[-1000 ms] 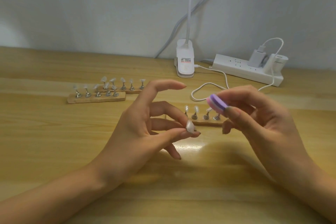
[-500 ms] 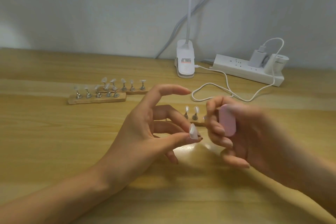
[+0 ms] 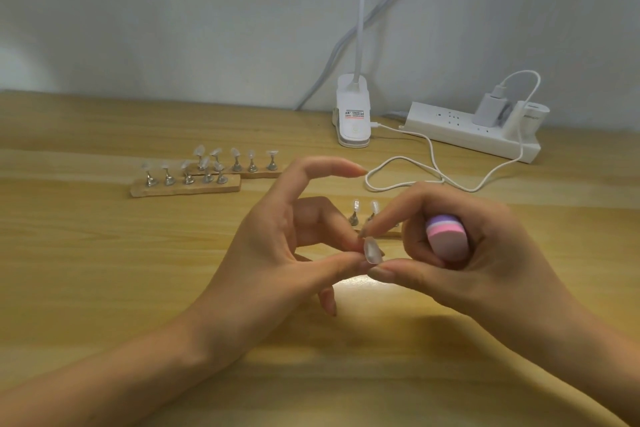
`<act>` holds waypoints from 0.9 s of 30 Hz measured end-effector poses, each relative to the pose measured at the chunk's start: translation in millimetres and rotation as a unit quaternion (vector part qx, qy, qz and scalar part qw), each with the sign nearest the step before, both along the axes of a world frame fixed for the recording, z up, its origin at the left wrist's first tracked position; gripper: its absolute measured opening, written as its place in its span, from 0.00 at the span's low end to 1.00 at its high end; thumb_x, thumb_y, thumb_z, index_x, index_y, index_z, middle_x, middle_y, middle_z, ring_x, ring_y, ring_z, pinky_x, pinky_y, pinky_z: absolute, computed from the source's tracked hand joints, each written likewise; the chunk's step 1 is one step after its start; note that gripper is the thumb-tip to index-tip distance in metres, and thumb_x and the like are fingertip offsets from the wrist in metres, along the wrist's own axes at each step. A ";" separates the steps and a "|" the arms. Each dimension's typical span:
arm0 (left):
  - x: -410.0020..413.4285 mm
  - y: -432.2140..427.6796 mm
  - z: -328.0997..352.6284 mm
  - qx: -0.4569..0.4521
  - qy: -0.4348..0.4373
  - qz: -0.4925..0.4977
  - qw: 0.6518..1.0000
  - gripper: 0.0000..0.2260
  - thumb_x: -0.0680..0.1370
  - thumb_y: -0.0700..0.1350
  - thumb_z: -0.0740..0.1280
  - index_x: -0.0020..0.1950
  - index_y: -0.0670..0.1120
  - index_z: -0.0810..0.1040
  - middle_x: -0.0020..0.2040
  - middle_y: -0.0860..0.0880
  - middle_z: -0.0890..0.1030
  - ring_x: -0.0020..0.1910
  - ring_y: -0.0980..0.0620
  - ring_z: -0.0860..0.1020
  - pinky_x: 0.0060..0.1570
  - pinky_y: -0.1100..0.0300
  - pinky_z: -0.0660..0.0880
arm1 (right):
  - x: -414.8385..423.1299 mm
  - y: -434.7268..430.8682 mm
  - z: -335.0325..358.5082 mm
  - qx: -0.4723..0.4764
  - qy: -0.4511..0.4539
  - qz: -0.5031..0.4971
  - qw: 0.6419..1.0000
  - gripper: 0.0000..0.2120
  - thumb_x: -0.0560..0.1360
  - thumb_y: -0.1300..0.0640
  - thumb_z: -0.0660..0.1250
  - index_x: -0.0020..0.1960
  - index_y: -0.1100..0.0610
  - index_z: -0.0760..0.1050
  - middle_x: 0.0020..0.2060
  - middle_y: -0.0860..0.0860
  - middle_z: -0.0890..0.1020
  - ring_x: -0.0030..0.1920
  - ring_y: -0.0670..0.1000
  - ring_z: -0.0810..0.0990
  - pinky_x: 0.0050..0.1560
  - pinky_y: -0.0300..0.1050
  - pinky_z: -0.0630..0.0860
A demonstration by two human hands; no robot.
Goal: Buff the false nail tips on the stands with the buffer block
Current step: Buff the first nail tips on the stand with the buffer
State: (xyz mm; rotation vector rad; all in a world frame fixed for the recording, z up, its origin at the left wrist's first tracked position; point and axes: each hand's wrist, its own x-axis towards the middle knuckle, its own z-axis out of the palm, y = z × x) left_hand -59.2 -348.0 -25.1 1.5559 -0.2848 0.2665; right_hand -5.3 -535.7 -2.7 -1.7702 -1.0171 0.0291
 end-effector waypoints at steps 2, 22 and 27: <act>-0.3 -0.3 0.4 0.011 -0.005 0.009 1.000 0.27 0.68 0.42 0.77 0.64 0.58 0.74 0.35 0.48 0.82 0.39 0.50 0.83 0.24 0.59 0.75 | -0.3 -0.7 1.5 -0.014 -0.011 -0.004 1.000 0.12 0.66 0.47 0.78 0.45 0.47 0.80 0.26 0.49 0.67 0.28 0.45 0.65 0.32 0.47 0.68; -3.4 -2.2 4.0 0.064 -0.014 0.036 0.997 0.27 0.68 0.42 0.79 0.62 0.57 0.74 0.36 0.50 0.84 0.37 0.55 0.84 0.25 0.61 0.74 | -0.9 -2.2 0.3 0.003 0.356 0.072 0.932 0.19 0.68 0.44 0.79 0.56 0.46 0.81 0.30 0.47 0.66 0.26 0.43 0.62 0.22 0.32 0.61; -5.5 -2.6 4.6 0.095 -0.041 0.047 0.993 0.26 0.68 0.43 0.79 0.61 0.58 0.74 0.36 0.52 0.84 0.37 0.57 0.84 0.25 0.63 0.74 | -3.8 4.3 -2.0 0.027 0.436 0.091 0.895 0.16 0.69 0.53 0.74 0.56 0.47 0.81 0.33 0.50 0.67 0.26 0.43 0.61 0.19 0.30 0.59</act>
